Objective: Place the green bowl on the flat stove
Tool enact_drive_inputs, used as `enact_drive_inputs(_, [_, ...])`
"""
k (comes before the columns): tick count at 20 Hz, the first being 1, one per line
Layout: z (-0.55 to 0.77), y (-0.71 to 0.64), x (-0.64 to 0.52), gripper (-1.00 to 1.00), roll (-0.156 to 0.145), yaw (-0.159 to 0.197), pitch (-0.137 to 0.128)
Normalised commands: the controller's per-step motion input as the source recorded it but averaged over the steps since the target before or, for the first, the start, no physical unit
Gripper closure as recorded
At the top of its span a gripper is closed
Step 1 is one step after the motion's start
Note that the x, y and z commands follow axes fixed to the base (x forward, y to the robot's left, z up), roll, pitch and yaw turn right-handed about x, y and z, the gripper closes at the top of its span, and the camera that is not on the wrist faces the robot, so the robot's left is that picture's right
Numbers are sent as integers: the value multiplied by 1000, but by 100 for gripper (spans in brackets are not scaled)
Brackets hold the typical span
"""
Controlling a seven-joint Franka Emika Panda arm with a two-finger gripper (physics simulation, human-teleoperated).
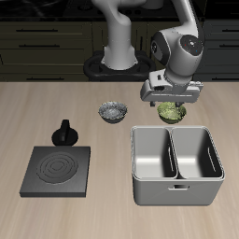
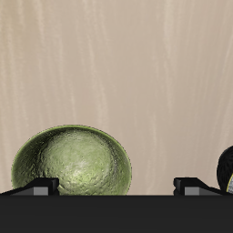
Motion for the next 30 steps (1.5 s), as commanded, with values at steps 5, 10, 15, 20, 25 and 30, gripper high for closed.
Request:
enact_drive_inputs(5, [-158, -11, -155, -100, 18, -11, -6])
enact_drive_inputs(10, [-294, -52, -108, -100, 40, -19, -10])
enact_drive_inputs(15, [-478, -36, -16, -100, 24, -21, 45])
enact_drive_inputs(20, [-380, 94, -118, -100, 118, -42, 21])
enact_drive_inputs(25, [-216, 84, -269, 100, 73, -96, 41])
enact_drive_inputs(30, [255, 46, -79, 100, 27, -26, -59])
